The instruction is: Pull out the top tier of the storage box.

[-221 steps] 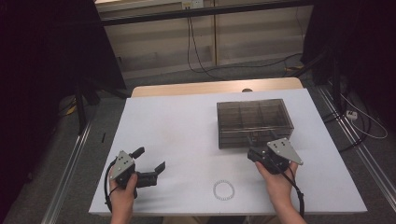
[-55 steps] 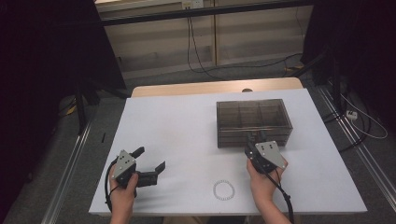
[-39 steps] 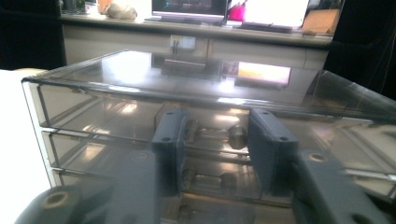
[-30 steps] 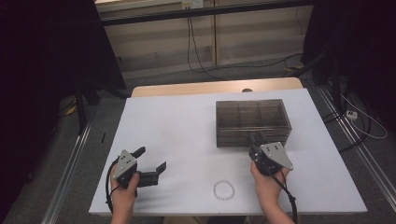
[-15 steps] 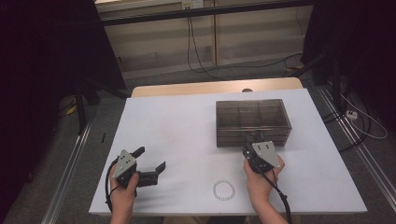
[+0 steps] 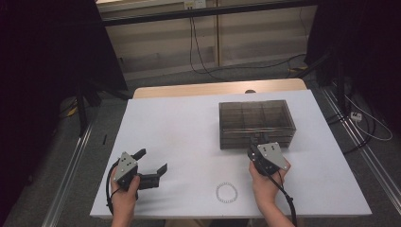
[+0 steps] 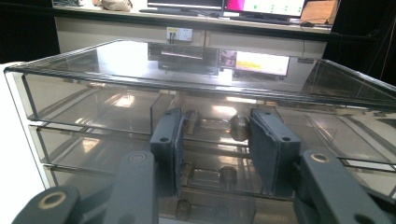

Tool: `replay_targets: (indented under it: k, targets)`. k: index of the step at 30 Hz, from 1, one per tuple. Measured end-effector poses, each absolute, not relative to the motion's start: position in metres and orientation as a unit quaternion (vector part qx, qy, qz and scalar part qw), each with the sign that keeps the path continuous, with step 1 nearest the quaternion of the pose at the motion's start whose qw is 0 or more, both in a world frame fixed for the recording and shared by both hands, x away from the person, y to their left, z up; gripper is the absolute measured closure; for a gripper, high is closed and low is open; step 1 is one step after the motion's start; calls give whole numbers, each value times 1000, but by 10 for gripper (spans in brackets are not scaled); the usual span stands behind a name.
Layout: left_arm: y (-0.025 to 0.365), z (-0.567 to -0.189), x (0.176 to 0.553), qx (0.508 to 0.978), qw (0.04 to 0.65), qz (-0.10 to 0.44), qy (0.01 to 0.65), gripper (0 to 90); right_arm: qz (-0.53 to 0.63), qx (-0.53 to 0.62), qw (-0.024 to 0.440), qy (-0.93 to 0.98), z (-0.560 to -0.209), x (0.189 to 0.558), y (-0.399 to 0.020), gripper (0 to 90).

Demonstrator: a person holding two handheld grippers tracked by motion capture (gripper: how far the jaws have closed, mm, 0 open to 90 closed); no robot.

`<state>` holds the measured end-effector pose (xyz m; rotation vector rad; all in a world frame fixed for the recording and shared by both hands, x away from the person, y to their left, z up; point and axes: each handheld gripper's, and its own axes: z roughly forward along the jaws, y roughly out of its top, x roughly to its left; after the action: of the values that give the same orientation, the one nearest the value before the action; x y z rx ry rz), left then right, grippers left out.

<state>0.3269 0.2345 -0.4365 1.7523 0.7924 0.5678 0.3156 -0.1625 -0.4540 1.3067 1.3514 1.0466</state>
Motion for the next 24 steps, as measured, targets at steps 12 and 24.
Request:
replay_targets:
  k: [12, 24]
  targets:
    - [233, -437, 327, 738, 537, 238, 333, 24, 431, 528, 473, 558, -453, 315, -164, 562]
    - [233, -437, 327, 738, 537, 238, 332, 24, 430, 520, 478, 562, -448, 314, -164, 565]
